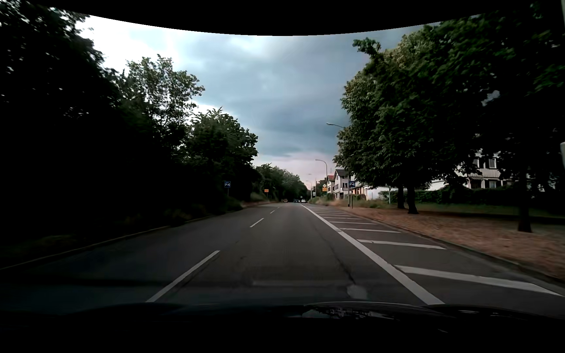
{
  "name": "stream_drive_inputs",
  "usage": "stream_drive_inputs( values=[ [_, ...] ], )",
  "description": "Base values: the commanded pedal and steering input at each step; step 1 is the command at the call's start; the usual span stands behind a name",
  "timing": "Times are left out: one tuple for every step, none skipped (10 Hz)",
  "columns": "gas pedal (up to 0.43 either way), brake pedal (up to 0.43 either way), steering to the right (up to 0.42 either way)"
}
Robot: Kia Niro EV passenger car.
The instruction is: Follow the waypoints while adhering to traffic rules and regulations
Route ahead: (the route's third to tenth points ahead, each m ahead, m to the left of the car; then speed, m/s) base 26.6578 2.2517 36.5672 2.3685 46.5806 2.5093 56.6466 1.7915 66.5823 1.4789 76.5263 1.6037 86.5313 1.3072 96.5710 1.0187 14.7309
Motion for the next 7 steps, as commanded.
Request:
stream_drive_inputs(
  values=[
    [0.098,0.0,0.0],
    [0.098,0.0,0.0],
    [0.087,0.0,0.0],
    [0.087,0.0,0.0],
    [0.087,0.0,0.0],
    [0.087,0.0,0.0],
    [0.087,0.0,0.0]
  ],
)
